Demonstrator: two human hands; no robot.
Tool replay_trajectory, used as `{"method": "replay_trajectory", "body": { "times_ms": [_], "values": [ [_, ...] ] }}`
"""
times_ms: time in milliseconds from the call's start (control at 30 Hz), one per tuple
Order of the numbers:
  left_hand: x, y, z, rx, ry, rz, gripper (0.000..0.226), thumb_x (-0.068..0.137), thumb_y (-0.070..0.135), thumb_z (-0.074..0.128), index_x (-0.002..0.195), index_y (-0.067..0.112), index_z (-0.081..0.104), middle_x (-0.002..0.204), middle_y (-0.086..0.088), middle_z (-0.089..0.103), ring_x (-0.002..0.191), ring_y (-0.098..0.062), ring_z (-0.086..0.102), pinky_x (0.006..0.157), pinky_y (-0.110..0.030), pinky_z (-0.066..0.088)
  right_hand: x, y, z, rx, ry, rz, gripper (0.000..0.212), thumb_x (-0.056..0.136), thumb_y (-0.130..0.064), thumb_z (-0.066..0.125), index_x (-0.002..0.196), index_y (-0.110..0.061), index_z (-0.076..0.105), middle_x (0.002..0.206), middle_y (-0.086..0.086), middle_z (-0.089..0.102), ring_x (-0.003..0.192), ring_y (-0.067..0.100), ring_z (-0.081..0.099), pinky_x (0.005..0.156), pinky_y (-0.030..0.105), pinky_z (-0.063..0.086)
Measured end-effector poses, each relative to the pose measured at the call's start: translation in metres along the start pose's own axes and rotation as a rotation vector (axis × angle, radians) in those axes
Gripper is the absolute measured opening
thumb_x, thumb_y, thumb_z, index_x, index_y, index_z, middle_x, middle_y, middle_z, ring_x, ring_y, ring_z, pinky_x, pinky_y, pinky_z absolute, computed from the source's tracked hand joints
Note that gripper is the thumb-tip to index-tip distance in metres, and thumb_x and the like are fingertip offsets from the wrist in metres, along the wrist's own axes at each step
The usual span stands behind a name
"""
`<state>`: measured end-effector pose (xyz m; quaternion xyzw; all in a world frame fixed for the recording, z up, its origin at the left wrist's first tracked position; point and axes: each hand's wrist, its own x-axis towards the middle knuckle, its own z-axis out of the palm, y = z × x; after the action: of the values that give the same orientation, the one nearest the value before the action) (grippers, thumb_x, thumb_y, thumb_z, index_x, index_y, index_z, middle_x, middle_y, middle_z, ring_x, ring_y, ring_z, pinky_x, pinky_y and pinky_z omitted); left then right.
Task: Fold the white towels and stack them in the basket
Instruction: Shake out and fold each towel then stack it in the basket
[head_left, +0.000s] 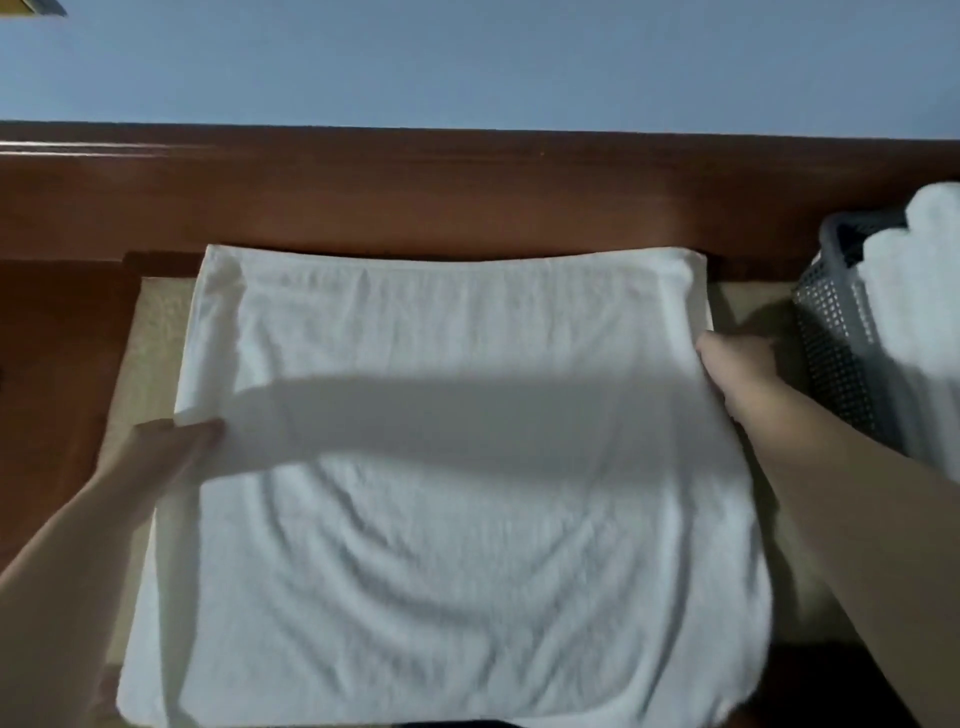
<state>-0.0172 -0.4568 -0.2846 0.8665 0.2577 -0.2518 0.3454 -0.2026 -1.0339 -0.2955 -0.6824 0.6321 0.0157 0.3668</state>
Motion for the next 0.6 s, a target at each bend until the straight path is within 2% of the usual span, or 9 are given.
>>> {"method": "replay_trajectory", "body": {
  "times_ms": [67, 100, 167, 233, 300, 367, 467, 533, 600],
  "values": [
    [-0.016, -0.019, -0.003, 0.011, -0.003, 0.005, 0.039, 0.086, 0.023, 0.081, 0.111, -0.004, 0.069, 0.094, -0.02, 0.069, 0.078, -0.034, 0.065, 0.066, -0.034, 0.058, -0.022, 0.011, 0.001, -0.159, 0.124, -0.069, 0.074, 0.081, -0.042, 0.061, 0.141, 0.0, 0.055, 0.141, 0.025, 0.057, 0.127, 0.044, 0.057, 0.102, 0.047, 0.049],
    [-0.021, -0.027, -0.004, 0.004, 0.008, -0.015, 0.043, 0.082, 0.025, 0.083, 0.112, -0.004, 0.071, 0.097, -0.021, 0.071, 0.084, -0.037, 0.068, 0.077, -0.042, 0.059, -0.042, 0.018, 0.004, -0.218, 0.178, -0.146, 0.071, 0.084, -0.041, 0.064, 0.144, -0.005, 0.051, 0.145, 0.024, 0.052, 0.132, 0.045, 0.05, 0.107, 0.052, 0.044],
    [-0.026, -0.041, -0.008, -0.018, 0.015, -0.072, 0.041, 0.084, 0.023, 0.083, 0.114, -0.002, 0.071, 0.103, -0.021, 0.071, 0.092, -0.039, 0.07, 0.088, -0.051, 0.058, -0.088, 0.034, 0.014, -0.274, 0.238, -0.394, 0.06, 0.087, -0.03, 0.07, 0.141, -0.011, 0.052, 0.142, 0.023, 0.049, 0.129, 0.046, 0.047, 0.105, 0.056, 0.042],
    [-0.025, -0.052, -0.012, -0.036, 0.015, -0.132, 0.041, 0.084, 0.017, 0.084, 0.117, -0.002, 0.068, 0.109, -0.022, 0.069, 0.096, -0.041, 0.069, 0.089, -0.052, 0.058, -0.14, 0.053, 0.034, -0.288, 0.13, -0.639, 0.058, 0.084, -0.02, 0.073, 0.138, -0.011, 0.055, 0.137, 0.022, 0.052, 0.124, 0.045, 0.049, 0.101, 0.055, 0.043],
    [-0.031, -0.059, -0.016, -0.071, 0.003, -0.183, 0.042, 0.084, 0.013, 0.085, 0.117, -0.003, 0.065, 0.112, -0.022, 0.068, 0.094, -0.039, 0.068, 0.085, -0.048, 0.057, -0.187, 0.071, 0.06, -0.326, -0.041, -0.754, 0.057, 0.081, -0.022, 0.068, 0.136, -0.011, 0.059, 0.139, 0.019, 0.054, 0.127, 0.041, 0.05, 0.104, 0.053, 0.043],
    [-0.044, -0.067, -0.023, -0.041, 0.004, -0.131, 0.031, 0.091, 0.016, 0.08, 0.114, 0.004, 0.064, 0.101, -0.017, 0.066, 0.08, -0.031, 0.063, 0.074, -0.039, 0.052, -0.225, 0.086, 0.087, -0.471, -0.181, -0.817, 0.062, 0.08, -0.034, 0.058, 0.139, -0.016, 0.06, 0.151, 0.015, 0.051, 0.139, 0.036, 0.045, 0.112, 0.052, 0.04],
    [-0.053, -0.089, -0.033, 0.062, 0.075, 0.035, 0.023, 0.097, 0.029, 0.072, 0.111, 0.011, 0.069, 0.103, -0.012, 0.069, 0.083, -0.029, 0.063, 0.077, -0.037, 0.051, -0.269, 0.101, 0.114, -0.706, -0.37, -0.78, 0.069, 0.092, -0.041, 0.051, 0.158, -0.029, 0.036, 0.173, 0.009, 0.014, 0.159, 0.03, 0.013, 0.126, 0.049, 0.017],
    [-0.061, -0.099, -0.043, 0.098, 0.08, 0.069, 0.025, 0.098, 0.035, 0.069, 0.108, 0.012, 0.069, 0.106, -0.01, 0.068, 0.092, -0.031, 0.063, 0.082, -0.039, 0.051, -0.285, 0.103, 0.123, -0.747, -0.363, -0.7, 0.073, 0.095, -0.037, 0.051, 0.162, -0.03, 0.023, 0.175, 0.006, -0.003, 0.161, 0.028, -0.001, 0.127, 0.052, 0.01],
    [-0.059, -0.115, -0.054, 0.124, -0.028, 0.043, 0.032, 0.096, 0.039, 0.07, 0.1, 0.008, 0.072, 0.101, -0.01, 0.073, 0.09, -0.032, 0.067, 0.083, -0.043, 0.056, -0.296, 0.099, 0.128, -0.725, -0.33, -0.642, 0.075, 0.092, -0.031, 0.05, 0.162, -0.027, 0.023, 0.175, 0.004, -0.004, 0.161, 0.026, -0.003, 0.127, 0.055, 0.009]
  ]
}}
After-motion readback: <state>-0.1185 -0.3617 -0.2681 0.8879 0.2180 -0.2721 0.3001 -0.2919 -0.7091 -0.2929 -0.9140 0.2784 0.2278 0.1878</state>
